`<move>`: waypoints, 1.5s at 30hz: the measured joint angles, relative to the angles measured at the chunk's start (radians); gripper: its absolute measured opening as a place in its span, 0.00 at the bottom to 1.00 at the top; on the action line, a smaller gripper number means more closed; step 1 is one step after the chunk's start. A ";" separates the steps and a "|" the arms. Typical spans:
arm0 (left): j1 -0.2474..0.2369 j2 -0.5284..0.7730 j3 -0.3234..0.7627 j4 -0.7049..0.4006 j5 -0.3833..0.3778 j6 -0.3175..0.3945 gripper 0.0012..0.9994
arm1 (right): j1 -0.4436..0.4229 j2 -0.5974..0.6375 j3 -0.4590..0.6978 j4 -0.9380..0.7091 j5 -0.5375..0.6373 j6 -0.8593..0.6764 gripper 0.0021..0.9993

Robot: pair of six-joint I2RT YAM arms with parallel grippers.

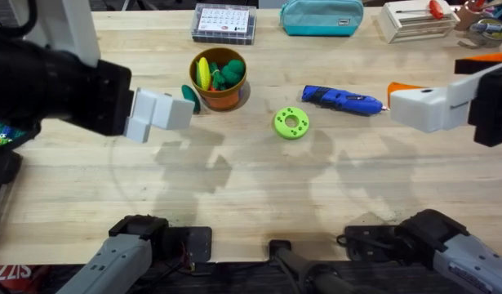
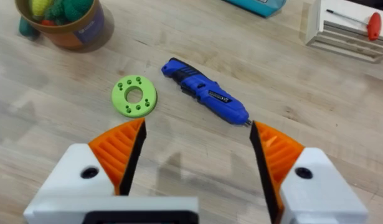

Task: Pick up the gripper from the table and insert it into the empty holder that is missing its gripper. Then pick up a screw, insert it into the mounting hole, and use the screwdriver to tighten it. Finally, clean up the table by picking up the vegetable and placing it into the bucket.

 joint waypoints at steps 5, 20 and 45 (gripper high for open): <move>0.001 -0.004 -0.004 -0.016 -0.001 -0.001 0.99 | 0.000 -0.004 -0.001 -0.019 -0.001 0.003 0.98; 0.001 0.293 -0.005 0.110 -0.011 -0.354 0.99 | 0.000 -0.026 -0.001 -0.043 0.000 0.108 0.98; 0.148 0.407 -0.367 0.669 -0.023 -0.858 1.00 | 0.000 -0.027 -0.002 -0.096 -0.001 0.117 0.98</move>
